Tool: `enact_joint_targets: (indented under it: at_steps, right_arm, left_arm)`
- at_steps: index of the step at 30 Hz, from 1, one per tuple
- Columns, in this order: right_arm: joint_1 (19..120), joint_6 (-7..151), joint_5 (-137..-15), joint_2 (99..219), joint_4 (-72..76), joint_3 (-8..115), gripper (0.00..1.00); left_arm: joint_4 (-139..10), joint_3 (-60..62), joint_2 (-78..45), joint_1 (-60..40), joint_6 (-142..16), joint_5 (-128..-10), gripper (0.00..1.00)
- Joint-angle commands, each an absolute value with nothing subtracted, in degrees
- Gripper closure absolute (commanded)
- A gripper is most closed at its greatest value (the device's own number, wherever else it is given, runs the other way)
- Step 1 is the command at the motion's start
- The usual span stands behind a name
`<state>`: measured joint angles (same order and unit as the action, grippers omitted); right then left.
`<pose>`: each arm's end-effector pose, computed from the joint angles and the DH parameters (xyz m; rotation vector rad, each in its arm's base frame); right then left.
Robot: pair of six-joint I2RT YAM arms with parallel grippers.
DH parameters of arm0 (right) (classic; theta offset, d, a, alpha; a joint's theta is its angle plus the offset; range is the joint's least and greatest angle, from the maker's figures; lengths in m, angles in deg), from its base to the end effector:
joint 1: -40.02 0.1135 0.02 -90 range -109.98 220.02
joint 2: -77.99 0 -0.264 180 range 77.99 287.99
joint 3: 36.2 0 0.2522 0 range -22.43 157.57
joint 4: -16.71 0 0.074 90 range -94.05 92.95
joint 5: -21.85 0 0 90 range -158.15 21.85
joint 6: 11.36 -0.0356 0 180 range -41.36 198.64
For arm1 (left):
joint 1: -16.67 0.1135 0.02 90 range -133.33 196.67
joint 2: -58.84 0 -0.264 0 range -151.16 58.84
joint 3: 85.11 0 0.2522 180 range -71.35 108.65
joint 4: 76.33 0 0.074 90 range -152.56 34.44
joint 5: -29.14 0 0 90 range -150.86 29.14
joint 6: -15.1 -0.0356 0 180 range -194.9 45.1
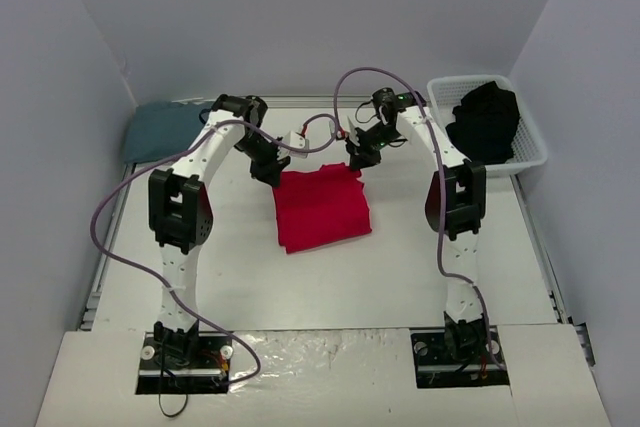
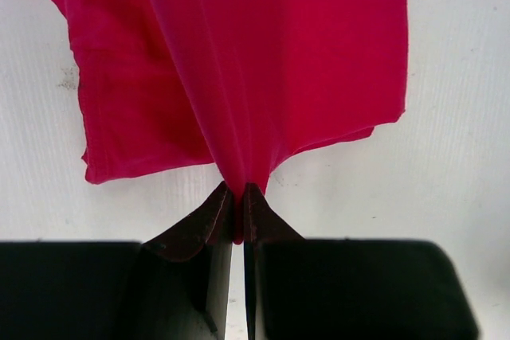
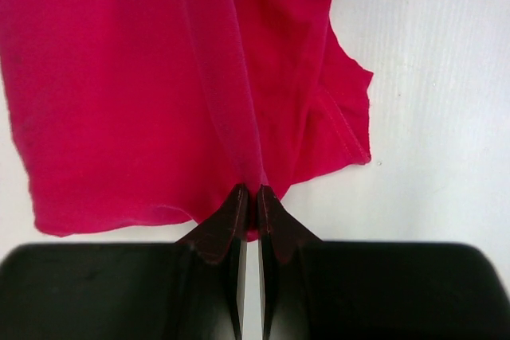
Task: Fold and stack the t-shirts
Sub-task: Fold the long partially folded tshirt into a neat square
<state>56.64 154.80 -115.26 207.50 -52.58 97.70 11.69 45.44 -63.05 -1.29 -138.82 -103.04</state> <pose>0.4535 0.1626 0.2475 -1.8188 1.4244 0.6160 0.3991 -0.1545 0.2770 1.7538 1.8809 -0.8191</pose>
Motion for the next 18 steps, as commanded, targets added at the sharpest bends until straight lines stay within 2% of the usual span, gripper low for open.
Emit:
enact_joint_targets:
  at_steps: [1,6,18]
  right_arm:
    - [55.0,154.3,-115.3,211.6,-54.6,103.6,1.00]
    - [54.8,152.9,-115.4,218.5,-54.6,110.0,1.00]
    - [54.6,149.9,-114.8,226.3,-52.7,118.3,1.00]
  left_arm:
    - [18.2,49.5,-64.4,0.5,-141.5,-103.4,0.98]
    - [19.2,54.2,-69.7,1.5,-142.0,-103.7,0.98]
    - [17.0,56.6,-76.2,2.8,-141.9,-103.3,0.98]
